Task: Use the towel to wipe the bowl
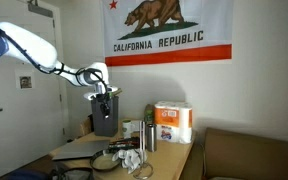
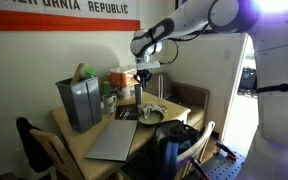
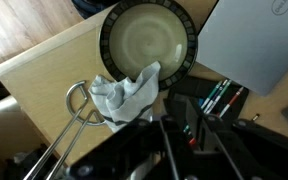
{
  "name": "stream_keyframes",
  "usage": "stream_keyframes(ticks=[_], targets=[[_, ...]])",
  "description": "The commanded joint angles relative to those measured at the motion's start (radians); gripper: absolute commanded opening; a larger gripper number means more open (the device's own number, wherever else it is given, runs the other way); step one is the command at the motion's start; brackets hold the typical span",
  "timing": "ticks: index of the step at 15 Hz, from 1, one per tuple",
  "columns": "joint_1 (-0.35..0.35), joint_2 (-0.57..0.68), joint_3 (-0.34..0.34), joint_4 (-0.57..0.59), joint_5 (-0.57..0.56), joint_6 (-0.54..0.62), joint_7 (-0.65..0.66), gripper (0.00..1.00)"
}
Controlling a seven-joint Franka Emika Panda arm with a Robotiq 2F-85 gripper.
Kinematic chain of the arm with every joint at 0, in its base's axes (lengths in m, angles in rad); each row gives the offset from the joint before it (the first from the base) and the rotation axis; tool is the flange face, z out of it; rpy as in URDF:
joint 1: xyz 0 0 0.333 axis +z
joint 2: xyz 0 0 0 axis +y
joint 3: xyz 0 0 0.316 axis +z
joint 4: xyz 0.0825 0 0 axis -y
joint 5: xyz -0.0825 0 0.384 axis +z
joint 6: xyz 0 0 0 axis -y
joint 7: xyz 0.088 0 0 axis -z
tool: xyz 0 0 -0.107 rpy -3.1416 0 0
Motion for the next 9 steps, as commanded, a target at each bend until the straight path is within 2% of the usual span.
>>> stream_keyframes(ticks=[1,7,9], targets=[[-0.004,-0.016,-0.023,-0.051,-0.087,0.043,0.06,0.52],[-0.025,0.203,-0.095,0.011,-0.172,0.206,0.149,0.98],[-0.019,0.285,-0.122,0.044,-0.17,0.271,0.17,1.0]])
